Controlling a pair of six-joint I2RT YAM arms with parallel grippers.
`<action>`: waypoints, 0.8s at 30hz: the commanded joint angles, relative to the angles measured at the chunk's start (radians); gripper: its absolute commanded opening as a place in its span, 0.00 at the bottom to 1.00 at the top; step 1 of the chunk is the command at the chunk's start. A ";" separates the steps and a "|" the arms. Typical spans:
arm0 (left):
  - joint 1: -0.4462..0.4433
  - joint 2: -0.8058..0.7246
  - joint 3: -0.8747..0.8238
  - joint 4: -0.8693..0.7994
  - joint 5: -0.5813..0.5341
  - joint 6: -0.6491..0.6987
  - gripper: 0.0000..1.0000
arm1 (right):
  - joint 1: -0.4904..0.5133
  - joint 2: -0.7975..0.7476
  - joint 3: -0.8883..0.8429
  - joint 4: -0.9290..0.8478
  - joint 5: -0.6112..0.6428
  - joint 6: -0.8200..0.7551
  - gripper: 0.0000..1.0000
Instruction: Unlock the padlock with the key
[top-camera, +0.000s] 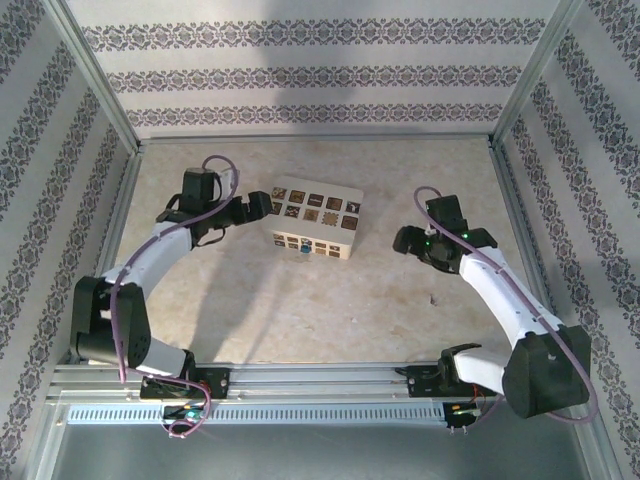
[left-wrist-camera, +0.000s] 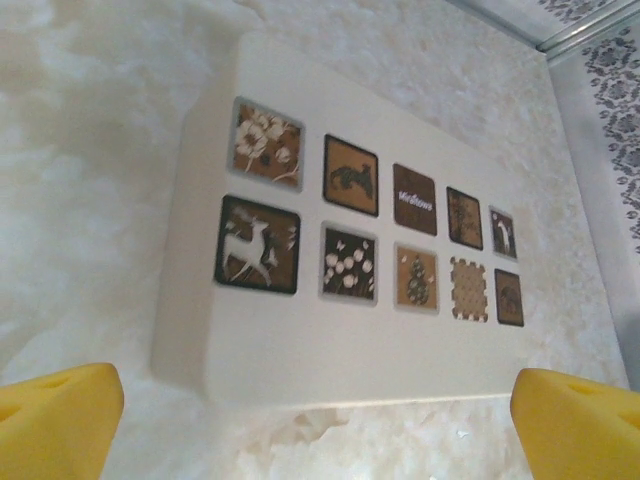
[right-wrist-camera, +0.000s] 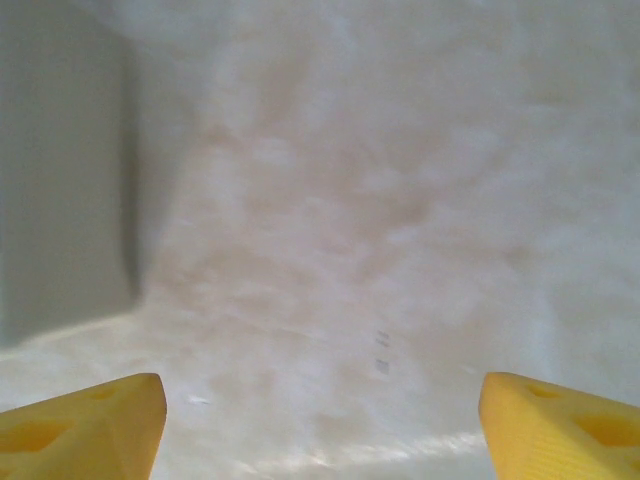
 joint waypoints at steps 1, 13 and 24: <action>0.006 -0.069 -0.031 -0.062 -0.082 0.013 0.99 | -0.025 0.018 -0.014 -0.141 0.109 0.031 0.76; 0.007 -0.199 -0.123 -0.100 -0.225 0.031 0.99 | -0.048 0.177 -0.084 -0.255 0.151 0.120 0.49; 0.009 -0.199 -0.143 -0.094 -0.236 0.030 0.99 | -0.049 0.262 -0.106 -0.214 0.114 0.092 0.39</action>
